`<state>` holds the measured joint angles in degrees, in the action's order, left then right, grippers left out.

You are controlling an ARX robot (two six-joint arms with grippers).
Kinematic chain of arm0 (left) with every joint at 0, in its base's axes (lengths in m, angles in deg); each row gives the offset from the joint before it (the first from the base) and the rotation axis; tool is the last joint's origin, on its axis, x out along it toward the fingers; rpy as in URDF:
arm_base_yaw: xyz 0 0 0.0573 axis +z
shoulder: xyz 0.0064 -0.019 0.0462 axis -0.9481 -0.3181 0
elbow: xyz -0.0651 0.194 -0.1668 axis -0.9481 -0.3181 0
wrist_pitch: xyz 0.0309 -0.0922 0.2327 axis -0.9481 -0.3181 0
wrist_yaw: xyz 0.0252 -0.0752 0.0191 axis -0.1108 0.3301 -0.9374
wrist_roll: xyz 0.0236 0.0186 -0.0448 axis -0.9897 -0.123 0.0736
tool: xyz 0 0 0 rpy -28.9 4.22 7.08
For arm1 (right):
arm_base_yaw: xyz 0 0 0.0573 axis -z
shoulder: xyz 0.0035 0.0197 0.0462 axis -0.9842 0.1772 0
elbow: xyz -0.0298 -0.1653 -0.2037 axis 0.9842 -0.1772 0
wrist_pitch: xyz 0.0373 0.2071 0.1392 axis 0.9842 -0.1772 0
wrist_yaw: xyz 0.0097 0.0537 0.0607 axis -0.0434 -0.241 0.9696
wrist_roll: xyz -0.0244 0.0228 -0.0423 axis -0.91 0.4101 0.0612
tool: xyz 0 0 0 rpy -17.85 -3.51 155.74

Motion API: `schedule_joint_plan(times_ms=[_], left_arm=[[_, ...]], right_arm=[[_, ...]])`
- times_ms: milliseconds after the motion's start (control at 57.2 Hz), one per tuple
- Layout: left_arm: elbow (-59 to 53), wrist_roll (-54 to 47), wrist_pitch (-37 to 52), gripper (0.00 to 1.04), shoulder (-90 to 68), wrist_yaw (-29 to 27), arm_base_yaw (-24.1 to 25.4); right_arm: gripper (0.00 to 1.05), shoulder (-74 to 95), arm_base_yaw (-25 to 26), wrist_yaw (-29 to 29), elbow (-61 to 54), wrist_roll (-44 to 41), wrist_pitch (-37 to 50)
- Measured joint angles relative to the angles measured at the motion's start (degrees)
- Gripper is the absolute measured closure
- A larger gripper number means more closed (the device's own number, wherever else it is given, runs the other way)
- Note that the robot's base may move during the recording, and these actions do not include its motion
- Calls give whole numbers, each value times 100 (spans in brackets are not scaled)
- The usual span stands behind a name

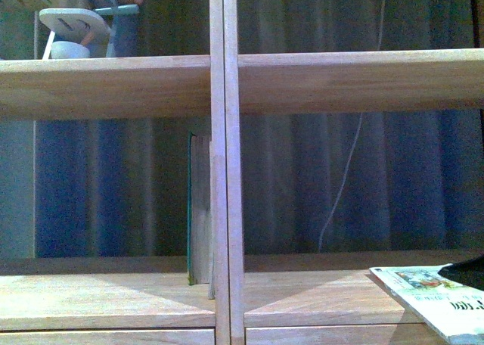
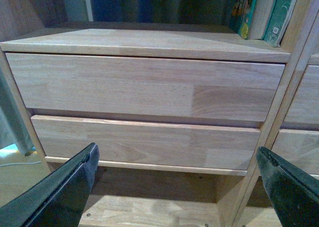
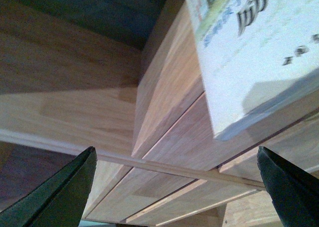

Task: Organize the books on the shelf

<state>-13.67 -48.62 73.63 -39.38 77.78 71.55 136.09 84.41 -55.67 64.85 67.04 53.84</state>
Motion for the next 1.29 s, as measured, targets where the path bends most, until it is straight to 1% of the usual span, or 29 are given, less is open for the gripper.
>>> schedule_joint_plan(times_ms=[245, 384, 524, 629, 734, 909, 1066, 1118, 1171, 1293], left_arm=[[0, 0, 0, 7, 0, 0, 0], [0, 0, 0, 7, 0, 0, 0], [0, 0, 0, 7, 0, 0, 0], [0, 0, 0, 7, 0, 0, 0], [0, 0, 0, 7, 0, 0, 0], [0, 0, 0, 7, 0, 0, 0], [0, 0, 0, 7, 0, 0, 0], [0, 0, 0, 7, 0, 0, 0], [0, 0, 0, 7, 0, 0, 0], [0, 0, 0, 7, 0, 0, 0]], right_arm=[[7, 229, 197, -15, -111, 203, 254], [7, 597, 243, -129, -39, 369, 372], [7, 1132, 350, -474, 380, 520, 326], [7, 1445, 553, -820, 901, 673, 68], [7, 1467, 640, -918, 1167, 739, -111], [7, 1467, 557, -922, 1366, 850, -284], [7, 1502, 278, -1187, 1436, 1088, -415], [12, 1521, 227, -1272, 1456, 1104, -466], [21, 1547, 184, -1447, 1480, 1099, -546], [38, 1576, 170, -1843, 1515, 1056, -691]])
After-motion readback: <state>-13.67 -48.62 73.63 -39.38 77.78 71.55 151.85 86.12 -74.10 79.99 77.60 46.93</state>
